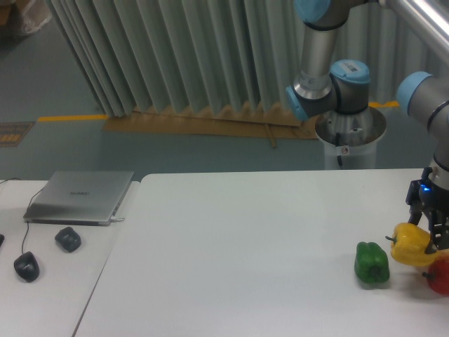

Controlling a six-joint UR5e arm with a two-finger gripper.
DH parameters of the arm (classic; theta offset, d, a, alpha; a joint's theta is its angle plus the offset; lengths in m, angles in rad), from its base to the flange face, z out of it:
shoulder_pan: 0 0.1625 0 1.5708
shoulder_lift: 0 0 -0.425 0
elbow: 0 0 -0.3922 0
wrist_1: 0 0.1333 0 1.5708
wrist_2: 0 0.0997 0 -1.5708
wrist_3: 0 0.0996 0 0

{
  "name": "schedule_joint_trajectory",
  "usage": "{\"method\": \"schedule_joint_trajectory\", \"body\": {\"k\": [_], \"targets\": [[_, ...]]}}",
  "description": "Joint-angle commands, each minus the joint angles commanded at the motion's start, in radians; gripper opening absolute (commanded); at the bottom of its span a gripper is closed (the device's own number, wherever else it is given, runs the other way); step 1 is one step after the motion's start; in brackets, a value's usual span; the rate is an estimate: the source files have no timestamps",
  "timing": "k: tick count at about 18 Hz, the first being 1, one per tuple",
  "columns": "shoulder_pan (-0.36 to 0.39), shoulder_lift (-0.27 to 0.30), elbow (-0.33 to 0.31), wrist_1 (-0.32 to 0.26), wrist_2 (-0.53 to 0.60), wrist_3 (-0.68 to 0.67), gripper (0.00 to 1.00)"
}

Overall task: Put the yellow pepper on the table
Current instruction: 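Lower the yellow pepper beside the green pepper and release it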

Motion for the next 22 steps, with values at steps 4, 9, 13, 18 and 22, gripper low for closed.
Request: {"method": "schedule_joint_trajectory", "body": {"k": [4,9,13,18,22], "targets": [[0.000,-0.003,-0.008,0.020,0.002,-0.006,0.49],[-0.017,0.003,-0.018,0.060,0.012,-0.052,0.53],[-0.044,0.002,-0.035,0.107,0.089,-0.068,0.74],[-0.046,0.003,-0.040,0.110,0.095,-0.069,0.93],[-0.045,0.005,-0.045,0.112,0.094,-0.063,1.00]]}}
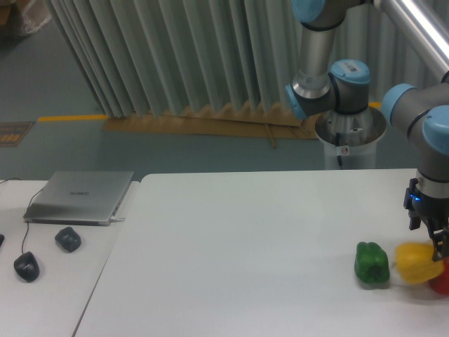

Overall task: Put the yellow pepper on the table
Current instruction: 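Lower the yellow pepper beside the green pepper and release it, then lift the open gripper up away from the yellow pepper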

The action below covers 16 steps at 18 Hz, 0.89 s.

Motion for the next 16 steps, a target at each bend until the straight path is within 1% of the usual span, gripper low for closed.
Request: {"method": "schedule_joint_trajectory", "body": {"k": [4,6,9,10,11,12,14,15,16], "targets": [[0.000,0.000,0.002,0.000,0.000,-0.002,1.00],[0.014,0.009,0.003,-0.005,-0.012,-0.002,1.00],[0.028,0.034,-0.014,-0.015,-0.109,-0.078,1.00],[0.029,0.038,-0.014,-0.035,-0.124,-0.078,1.00],[0.028,0.041,-0.014,-0.066,-0.121,-0.077,1.00],[0.023,0.044,-0.015,-0.084,-0.120,-0.071,1.00],[0.018,0.089,-0.029,-0.107,-0.097,-0.071,1.00],[0.017,0.097,-0.034,-0.118,-0.075,-0.071,1.00],[0.017,0.107,-0.034,-0.142,-0.054,-0.064,1.00]]}}
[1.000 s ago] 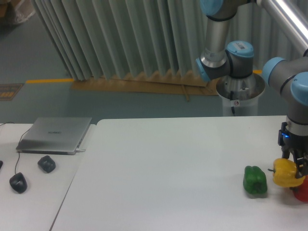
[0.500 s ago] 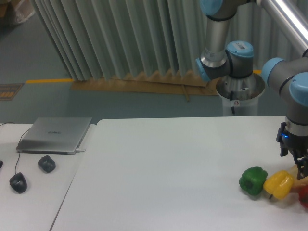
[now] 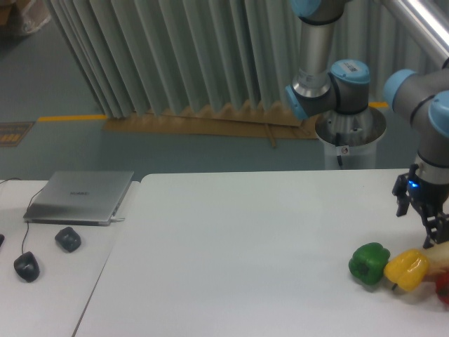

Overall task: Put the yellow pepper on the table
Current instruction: 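Lift the open gripper up away from the yellow pepper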

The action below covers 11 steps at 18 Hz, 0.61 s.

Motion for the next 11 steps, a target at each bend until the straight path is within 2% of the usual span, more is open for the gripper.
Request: {"method": "schedule_joint_trajectory", "body": {"k": [1,2,4,7,11], "targets": [[0.002,0.023,0.000,-0.058,0.038,0.030,1.00],[-0.003,0.032,-0.002,-0.066,0.040,0.032,1.00],[-0.006,0.086,-0.014,-0.075,0.037,0.035,1.00],[-0.026,0.136,-0.026,-0.147,0.029,0.041,1.00],[-0.041,0.149,-0.029,-0.163,0.029,0.041,1.00]]}}
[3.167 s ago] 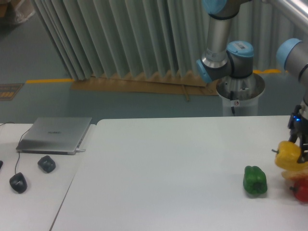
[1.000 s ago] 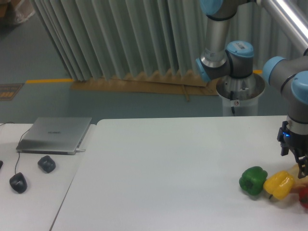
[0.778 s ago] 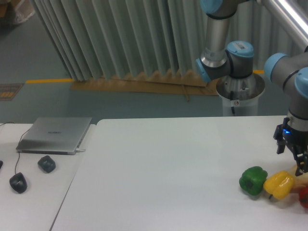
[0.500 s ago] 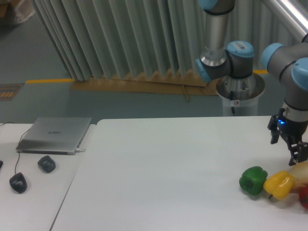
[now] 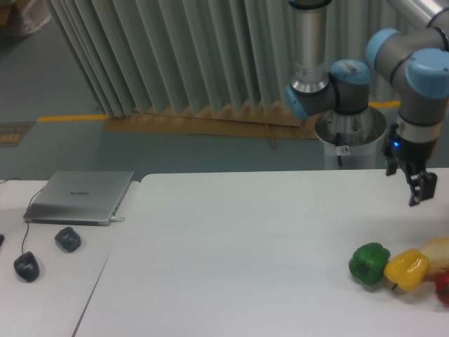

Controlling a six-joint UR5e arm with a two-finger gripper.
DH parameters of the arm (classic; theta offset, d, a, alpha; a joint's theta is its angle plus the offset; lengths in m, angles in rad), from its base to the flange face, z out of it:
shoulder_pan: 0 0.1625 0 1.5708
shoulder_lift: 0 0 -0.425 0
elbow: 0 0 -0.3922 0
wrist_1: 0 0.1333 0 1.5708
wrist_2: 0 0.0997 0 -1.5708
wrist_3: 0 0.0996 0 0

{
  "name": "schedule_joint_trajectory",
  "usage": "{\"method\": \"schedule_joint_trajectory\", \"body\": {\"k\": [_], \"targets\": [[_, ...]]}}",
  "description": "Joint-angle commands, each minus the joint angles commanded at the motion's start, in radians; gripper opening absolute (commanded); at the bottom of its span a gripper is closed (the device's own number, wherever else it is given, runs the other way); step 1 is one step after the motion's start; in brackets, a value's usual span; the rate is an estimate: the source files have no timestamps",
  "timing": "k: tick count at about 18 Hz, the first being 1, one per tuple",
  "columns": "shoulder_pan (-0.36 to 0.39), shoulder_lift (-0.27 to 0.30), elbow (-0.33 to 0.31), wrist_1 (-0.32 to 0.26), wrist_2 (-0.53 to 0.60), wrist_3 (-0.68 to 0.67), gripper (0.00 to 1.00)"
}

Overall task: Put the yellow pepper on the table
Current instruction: 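Lift the open gripper up away from the yellow pepper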

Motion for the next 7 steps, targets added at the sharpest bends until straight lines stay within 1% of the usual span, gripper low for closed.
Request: {"method": "schedule_joint_trajectory", "body": {"k": [7], "targets": [[0.000,0.008,-0.015,0.003,0.000,0.000,1.00]]}}
